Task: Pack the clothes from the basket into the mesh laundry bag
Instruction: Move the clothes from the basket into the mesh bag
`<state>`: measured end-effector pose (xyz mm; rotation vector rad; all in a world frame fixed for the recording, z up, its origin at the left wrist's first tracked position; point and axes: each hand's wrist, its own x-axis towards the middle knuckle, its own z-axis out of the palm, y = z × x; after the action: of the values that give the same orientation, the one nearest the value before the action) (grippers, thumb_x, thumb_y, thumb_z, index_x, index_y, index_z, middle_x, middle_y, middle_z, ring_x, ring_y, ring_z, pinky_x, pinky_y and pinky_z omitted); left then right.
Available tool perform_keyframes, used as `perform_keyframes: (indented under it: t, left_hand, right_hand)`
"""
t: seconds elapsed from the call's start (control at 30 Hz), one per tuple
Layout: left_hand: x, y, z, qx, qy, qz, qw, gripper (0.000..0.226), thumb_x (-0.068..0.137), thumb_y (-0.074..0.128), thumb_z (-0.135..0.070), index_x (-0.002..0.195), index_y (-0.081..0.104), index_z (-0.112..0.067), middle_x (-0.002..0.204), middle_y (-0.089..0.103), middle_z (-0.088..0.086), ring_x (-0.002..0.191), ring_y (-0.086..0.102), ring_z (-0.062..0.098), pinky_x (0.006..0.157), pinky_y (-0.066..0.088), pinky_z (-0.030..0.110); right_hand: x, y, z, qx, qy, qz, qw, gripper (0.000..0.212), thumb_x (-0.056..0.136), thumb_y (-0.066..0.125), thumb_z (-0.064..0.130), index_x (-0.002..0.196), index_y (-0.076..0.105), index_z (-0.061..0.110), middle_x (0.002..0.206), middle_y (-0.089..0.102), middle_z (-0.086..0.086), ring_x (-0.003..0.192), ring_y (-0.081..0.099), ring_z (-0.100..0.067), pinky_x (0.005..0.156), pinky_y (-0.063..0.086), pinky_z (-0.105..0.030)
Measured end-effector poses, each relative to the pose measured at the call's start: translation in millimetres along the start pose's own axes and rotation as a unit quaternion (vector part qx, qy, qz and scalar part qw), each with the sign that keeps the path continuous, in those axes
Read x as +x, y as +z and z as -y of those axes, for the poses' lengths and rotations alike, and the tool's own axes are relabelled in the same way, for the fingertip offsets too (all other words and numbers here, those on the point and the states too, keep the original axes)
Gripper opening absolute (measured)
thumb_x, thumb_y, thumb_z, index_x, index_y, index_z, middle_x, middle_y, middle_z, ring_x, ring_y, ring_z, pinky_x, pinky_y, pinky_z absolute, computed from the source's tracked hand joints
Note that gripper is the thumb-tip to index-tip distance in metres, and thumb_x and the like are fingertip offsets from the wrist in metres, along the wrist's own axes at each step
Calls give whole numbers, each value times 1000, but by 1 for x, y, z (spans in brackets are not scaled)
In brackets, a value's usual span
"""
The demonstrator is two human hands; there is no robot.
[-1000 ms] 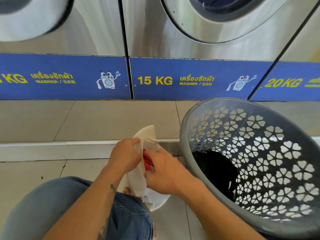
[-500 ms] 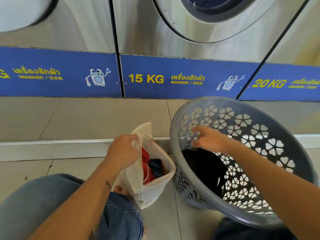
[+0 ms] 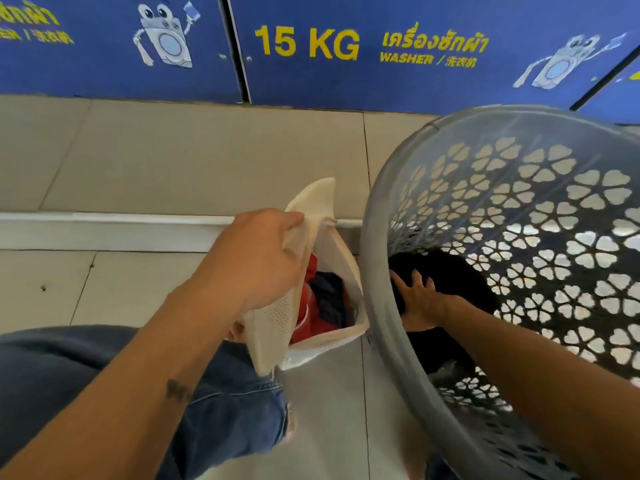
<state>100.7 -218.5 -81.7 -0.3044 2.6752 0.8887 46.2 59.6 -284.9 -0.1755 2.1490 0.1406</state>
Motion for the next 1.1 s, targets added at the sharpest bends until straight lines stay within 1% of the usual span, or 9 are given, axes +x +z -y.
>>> perform_keyframes:
  t: [0.1,0.2,0.43,0.6,0.67,0.77,0.87,0.97,1.1]
  left_hand:
    - [7,4,-2,34,1,14,999,56,90,59,-21,141,44,-41,142,47,-7,111,54,20,84,44,30]
    - [12,9,-3,51,-18,33,998,56,90,58,-21,139,43,-45,145,45,-8,109,57,22,82,48,30]
    - [7,6,-4,60,-27,41,997,59,89,56,-16,141,43,-43,148,41,-5,116,55,22,79,44,27]
    - [-3,-2,0,62,3,42,997,59,89,55,-15,144,43,-35,148,42,0,120,53,26,91,48,34]
    - [-8,-7,5,33,9,28,999,58,89,57,-16,142,45,-34,146,45,1,117,55,26,90,50,35]
    - [-15,-12,14,-61,3,-9,998,54,87,57,-15,137,52,-35,145,47,1,102,59,20,78,51,29]
    - [-26,-15,23,-136,-12,-45,990,51,88,57,-12,134,56,-35,139,51,0,73,52,2,61,48,24]
    - [-35,-15,33,-196,-36,-72,977,53,87,56,-6,132,57,-34,133,55,2,70,49,2,54,45,21]
    - [-41,-18,41,-243,-59,-81,965,54,85,57,-2,130,59,-32,126,58,3,80,56,13,65,51,28]
  right_hand:
    - [20,32,1,-5,0,-51,999,139,57,75,75,158,-11,36,162,-1,-20,146,12,-56,108,37,-70]
    - [15,47,5,-46,-2,-143,989,119,66,78,63,158,9,31,151,22,-18,133,37,-45,95,53,-52]
    - [-17,7,-4,42,-80,-117,989,77,75,70,36,147,41,31,131,64,-7,119,64,-35,99,53,-42]
    - [-81,-47,-16,169,-148,-210,951,50,72,59,43,117,68,23,112,75,3,108,69,-17,97,53,-37]
    - [-126,-72,-9,240,-175,-256,920,11,81,63,26,90,70,27,86,71,14,87,67,1,80,52,-25]
    - [-187,-98,1,303,-157,-314,886,41,102,48,-1,72,71,14,64,62,6,54,60,4,54,49,-13]
    - [-242,-107,11,492,-158,-330,790,14,91,62,-14,105,64,-12,93,69,-22,84,59,-11,75,53,-31]
    - [-284,-114,28,579,-180,-367,705,25,87,74,-1,97,68,21,101,74,-7,95,67,-21,81,56,-42]
    - [-328,-129,57,604,-234,-423,633,31,71,83,17,96,70,29,103,76,2,104,71,-22,89,58,-45]
